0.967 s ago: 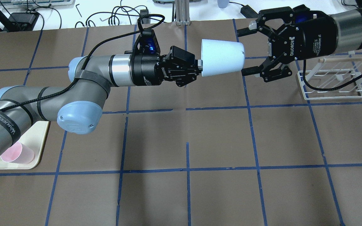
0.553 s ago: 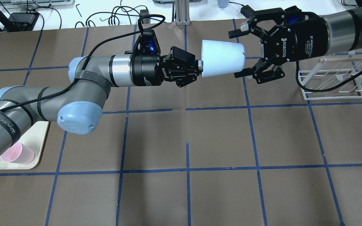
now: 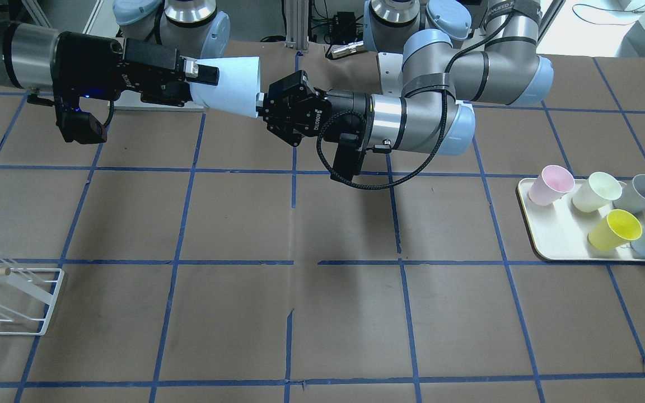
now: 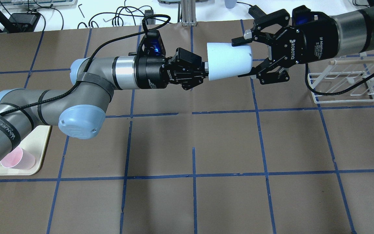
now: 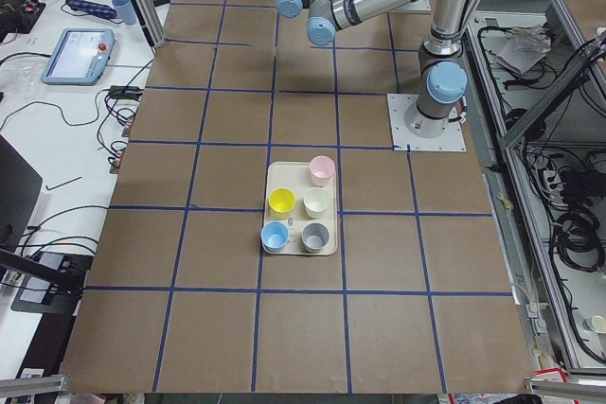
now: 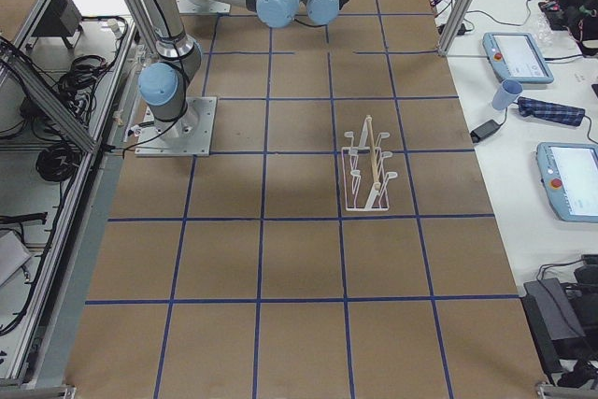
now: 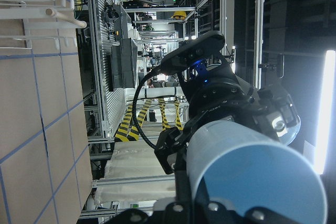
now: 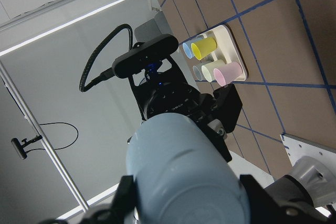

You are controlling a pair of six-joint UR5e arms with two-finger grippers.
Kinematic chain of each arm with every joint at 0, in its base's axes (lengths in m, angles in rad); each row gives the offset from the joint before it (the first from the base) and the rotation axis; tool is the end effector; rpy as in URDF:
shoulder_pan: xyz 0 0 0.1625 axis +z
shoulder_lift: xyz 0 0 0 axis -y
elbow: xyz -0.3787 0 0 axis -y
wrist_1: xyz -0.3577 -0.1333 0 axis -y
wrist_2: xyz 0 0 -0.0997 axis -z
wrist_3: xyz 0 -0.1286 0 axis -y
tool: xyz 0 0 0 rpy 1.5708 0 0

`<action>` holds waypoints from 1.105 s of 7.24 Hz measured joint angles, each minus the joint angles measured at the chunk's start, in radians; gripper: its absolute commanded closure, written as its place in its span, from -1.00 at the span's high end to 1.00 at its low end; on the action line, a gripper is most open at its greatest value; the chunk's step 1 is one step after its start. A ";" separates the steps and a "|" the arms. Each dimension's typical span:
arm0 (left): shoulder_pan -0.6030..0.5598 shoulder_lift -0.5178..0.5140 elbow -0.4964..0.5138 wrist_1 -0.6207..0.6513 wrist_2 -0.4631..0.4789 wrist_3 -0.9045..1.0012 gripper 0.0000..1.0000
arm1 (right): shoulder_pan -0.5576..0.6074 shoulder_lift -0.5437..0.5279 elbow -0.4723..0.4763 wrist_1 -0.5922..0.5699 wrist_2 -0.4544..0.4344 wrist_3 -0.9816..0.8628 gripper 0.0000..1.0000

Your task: Transfer IKEA cup to right arm and place on rack

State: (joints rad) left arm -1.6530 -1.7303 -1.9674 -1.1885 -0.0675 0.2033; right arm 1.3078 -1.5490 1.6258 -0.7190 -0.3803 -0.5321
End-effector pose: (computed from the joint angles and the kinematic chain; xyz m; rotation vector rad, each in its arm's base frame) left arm -0.2988 -0.4406 0.3389 -0.0749 -1.5025 -0.0333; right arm 0.1436 -0.4388 0.4052 0.3458 1.7747 0.3417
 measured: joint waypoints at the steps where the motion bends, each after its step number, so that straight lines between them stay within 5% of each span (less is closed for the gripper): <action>1: 0.001 0.001 0.000 0.001 0.000 -0.008 0.57 | -0.001 -0.002 -0.003 0.000 0.000 0.001 0.05; 4: 0.005 0.009 0.003 0.001 0.001 -0.024 0.63 | -0.003 -0.001 -0.010 -0.001 0.000 0.006 -0.35; 8: 0.065 0.014 -0.004 0.132 0.119 -0.200 0.77 | -0.012 0.005 -0.060 -0.042 -0.015 0.082 -0.40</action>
State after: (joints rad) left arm -1.5879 -1.7158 -1.9715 -1.0565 0.0518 0.0036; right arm 1.2958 -1.5437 1.5653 -0.7605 -0.3956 -0.4503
